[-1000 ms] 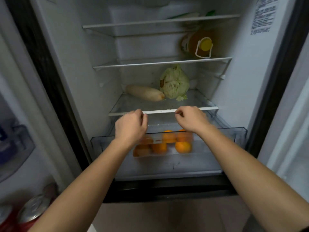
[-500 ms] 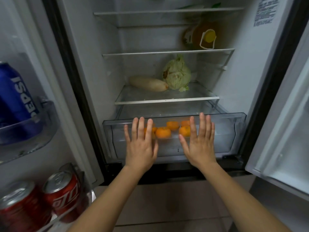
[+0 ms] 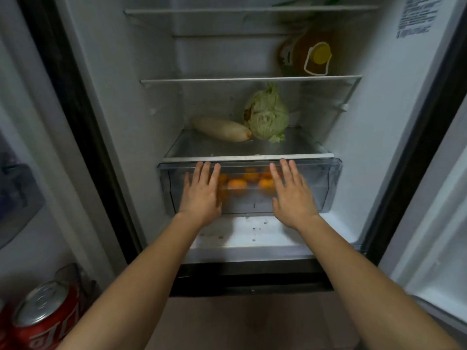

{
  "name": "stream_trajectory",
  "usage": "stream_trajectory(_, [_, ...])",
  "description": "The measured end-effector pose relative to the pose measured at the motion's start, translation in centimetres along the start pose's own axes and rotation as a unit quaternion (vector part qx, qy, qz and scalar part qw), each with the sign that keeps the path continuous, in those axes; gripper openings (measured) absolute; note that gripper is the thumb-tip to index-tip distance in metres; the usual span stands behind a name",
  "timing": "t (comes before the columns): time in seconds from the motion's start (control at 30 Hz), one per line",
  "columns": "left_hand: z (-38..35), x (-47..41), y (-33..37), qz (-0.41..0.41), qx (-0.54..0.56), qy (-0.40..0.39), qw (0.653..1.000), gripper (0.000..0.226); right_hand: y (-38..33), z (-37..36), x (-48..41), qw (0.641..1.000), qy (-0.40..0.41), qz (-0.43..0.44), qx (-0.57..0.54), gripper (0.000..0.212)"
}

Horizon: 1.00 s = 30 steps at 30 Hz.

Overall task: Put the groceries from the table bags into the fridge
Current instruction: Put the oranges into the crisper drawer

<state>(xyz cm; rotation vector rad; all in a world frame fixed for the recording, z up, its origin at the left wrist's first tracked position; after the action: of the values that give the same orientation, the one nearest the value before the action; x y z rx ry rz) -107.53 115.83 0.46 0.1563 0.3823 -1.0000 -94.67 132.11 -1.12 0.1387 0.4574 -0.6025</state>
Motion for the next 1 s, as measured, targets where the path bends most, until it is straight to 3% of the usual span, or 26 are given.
stream_trajectory(0.37, [-1.9,-1.6,-0.6,0.02,0.005,-0.036,0.999,0.104,-0.1,-2.0,-1.9,0.999,-0.03,-0.007,-0.021,0.097])
stream_trajectory(0.5, [-0.9,-1.0,-0.6,0.017,0.019,-0.057,0.998,0.095,-0.1,-0.8,-1.5,0.998,-0.055,-0.011,-0.03,0.09])
stream_trajectory(0.7, [2.7,4.0,0.6,0.005,-0.019,0.036,0.999,0.054,-1.4,2.0,3.4,0.995,-0.039,-0.037,-0.082,0.061])
stream_trajectory(1.0, [3.7,20.7,4.2,-0.041,0.032,0.118,0.992,0.055,-6.7,2.2,17.3,0.991,-0.019,-0.071,-0.109,0.058])
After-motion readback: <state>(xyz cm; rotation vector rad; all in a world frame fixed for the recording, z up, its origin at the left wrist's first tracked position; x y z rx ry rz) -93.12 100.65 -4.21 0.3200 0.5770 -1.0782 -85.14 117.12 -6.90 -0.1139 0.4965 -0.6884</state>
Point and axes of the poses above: each hand's wrist, its own x-axis away from the middle knuckle, its own z-axis out of the back of the hand, y = z × x, the point moved 10 cm from there along -x, towards the middle knuckle, and after that the axes turned 7 degrees about -z, right-handed, at the moved point
